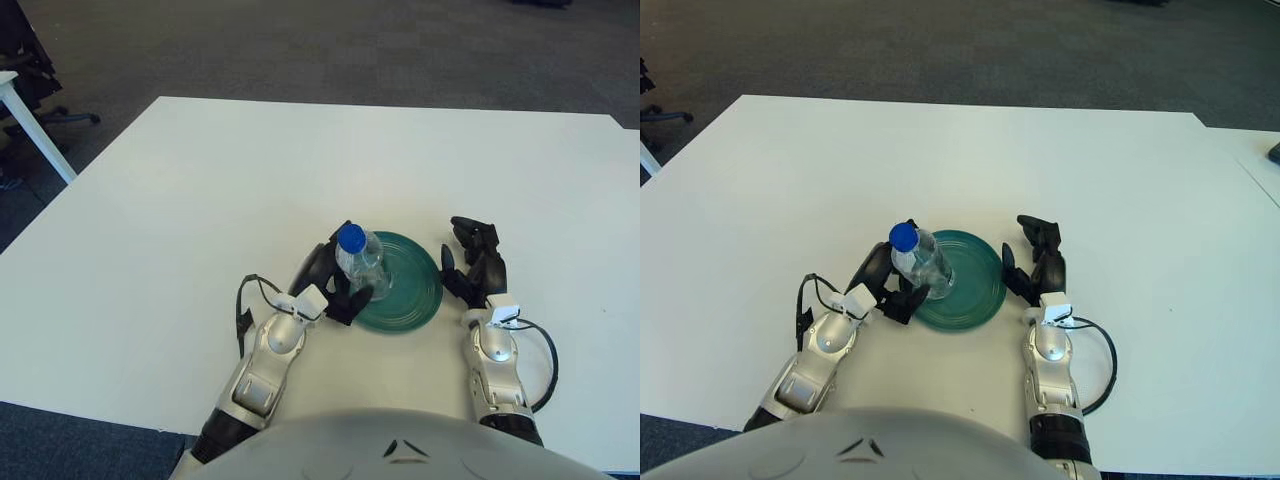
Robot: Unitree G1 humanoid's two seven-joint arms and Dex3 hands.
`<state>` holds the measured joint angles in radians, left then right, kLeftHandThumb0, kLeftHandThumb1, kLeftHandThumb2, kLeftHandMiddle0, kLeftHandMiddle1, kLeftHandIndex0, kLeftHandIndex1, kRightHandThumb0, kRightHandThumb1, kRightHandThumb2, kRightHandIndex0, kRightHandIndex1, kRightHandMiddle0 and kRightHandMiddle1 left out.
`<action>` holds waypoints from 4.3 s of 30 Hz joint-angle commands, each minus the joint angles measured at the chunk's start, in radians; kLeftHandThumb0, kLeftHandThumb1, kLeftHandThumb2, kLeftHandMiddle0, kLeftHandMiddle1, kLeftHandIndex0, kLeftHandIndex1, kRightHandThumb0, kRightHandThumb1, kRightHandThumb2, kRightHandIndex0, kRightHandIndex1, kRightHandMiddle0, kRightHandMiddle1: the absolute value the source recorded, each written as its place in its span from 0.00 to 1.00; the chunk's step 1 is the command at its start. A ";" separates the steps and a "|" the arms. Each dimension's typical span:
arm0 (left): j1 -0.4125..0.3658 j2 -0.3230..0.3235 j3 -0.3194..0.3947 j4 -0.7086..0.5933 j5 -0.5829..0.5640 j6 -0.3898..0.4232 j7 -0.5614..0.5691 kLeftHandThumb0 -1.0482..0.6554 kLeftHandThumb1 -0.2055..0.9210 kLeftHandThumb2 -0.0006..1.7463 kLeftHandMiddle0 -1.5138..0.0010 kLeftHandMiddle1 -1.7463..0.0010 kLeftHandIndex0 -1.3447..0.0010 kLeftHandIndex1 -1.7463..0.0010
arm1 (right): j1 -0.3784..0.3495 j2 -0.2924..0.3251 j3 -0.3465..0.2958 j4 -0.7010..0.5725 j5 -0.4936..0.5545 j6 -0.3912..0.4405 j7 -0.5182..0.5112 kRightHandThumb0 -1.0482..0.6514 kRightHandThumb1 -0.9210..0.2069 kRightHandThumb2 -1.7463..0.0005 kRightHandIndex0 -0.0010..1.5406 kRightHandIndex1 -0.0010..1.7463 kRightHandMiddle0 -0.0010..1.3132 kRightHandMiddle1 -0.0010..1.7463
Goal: Put the bottle into the plate.
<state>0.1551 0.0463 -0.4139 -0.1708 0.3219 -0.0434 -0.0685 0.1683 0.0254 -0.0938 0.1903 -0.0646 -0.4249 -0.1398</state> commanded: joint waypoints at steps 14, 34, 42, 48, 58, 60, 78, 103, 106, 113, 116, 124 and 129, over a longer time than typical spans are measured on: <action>-0.084 0.074 0.022 0.002 0.001 0.160 -0.121 0.34 0.46 0.75 0.17 0.00 0.55 0.00 | 0.035 0.025 0.020 0.016 0.012 0.046 0.005 0.36 0.13 0.58 0.22 0.34 0.02 0.66; -0.119 0.045 0.042 0.114 -0.029 0.181 -0.105 0.35 0.48 0.74 0.18 0.00 0.56 0.00 | 0.056 0.051 0.036 -0.033 0.000 0.063 -0.019 0.36 0.15 0.57 0.19 0.36 0.07 0.69; -0.129 0.031 0.040 0.118 -0.015 0.208 -0.088 0.35 0.49 0.73 0.18 0.00 0.57 0.00 | 0.048 0.064 0.040 -0.023 0.011 0.050 -0.020 0.35 0.14 0.58 0.19 0.34 0.06 0.68; -0.136 0.036 0.041 0.110 -0.013 0.194 -0.086 0.35 0.50 0.72 0.18 0.00 0.57 0.00 | 0.046 0.073 0.043 -0.021 0.012 0.055 -0.023 0.34 0.12 0.59 0.19 0.33 0.06 0.67; -0.139 0.034 0.056 0.117 -0.041 0.126 -0.083 0.34 0.47 0.74 0.18 0.00 0.56 0.00 | 0.040 0.081 0.049 -0.008 0.003 0.058 -0.029 0.34 0.12 0.61 0.20 0.33 0.04 0.65; -0.139 0.035 0.058 0.118 -0.041 0.123 -0.083 0.34 0.47 0.75 0.18 0.00 0.56 0.00 | 0.039 0.081 0.051 -0.006 0.001 0.057 -0.031 0.34 0.12 0.61 0.20 0.33 0.04 0.65; -0.176 0.105 0.035 0.201 -0.028 -0.013 -0.143 0.07 0.98 0.41 0.85 0.74 0.98 0.52 | 0.041 0.084 0.071 0.008 -0.027 0.041 -0.054 0.34 0.11 0.61 0.22 0.32 0.01 0.63; -0.160 0.151 0.082 0.200 -0.120 -0.125 -0.204 0.00 1.00 0.36 1.00 1.00 1.00 1.00 | 0.023 0.082 0.066 0.078 0.007 -0.007 -0.027 0.37 0.17 0.56 0.22 0.32 0.02 0.63; -0.149 0.138 0.091 0.190 -0.129 -0.116 -0.192 0.00 1.00 0.36 1.00 1.00 1.00 1.00 | 0.023 0.081 0.065 0.083 0.007 -0.011 -0.028 0.37 0.17 0.56 0.21 0.32 0.02 0.63; -0.116 0.068 0.124 0.286 -0.161 -0.185 -0.115 0.00 1.00 0.45 1.00 1.00 1.00 1.00 | 0.022 0.080 0.063 0.086 0.015 -0.012 -0.020 0.36 0.17 0.56 0.21 0.31 0.02 0.63; -0.113 0.054 0.132 0.293 -0.160 -0.202 -0.095 0.00 1.00 0.49 1.00 1.00 1.00 1.00 | 0.022 0.079 0.062 0.086 0.017 -0.012 -0.018 0.36 0.17 0.56 0.21 0.31 0.02 0.63; -0.111 0.023 0.149 0.322 -0.163 -0.248 -0.066 0.00 1.00 0.58 1.00 1.00 1.00 1.00 | 0.022 0.079 0.059 0.082 0.025 -0.003 -0.011 0.36 0.18 0.57 0.21 0.32 0.02 0.64; -0.116 0.013 0.155 0.347 -0.166 -0.281 -0.060 0.00 1.00 0.59 1.00 1.00 1.00 1.00 | 0.015 0.078 0.054 0.092 0.026 -0.005 -0.011 0.37 0.18 0.56 0.22 0.33 0.02 0.64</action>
<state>0.0447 0.0643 -0.2707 0.1474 0.1644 -0.3085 -0.1423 0.1554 0.0996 -0.0333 0.2195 -0.0541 -0.4737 -0.1550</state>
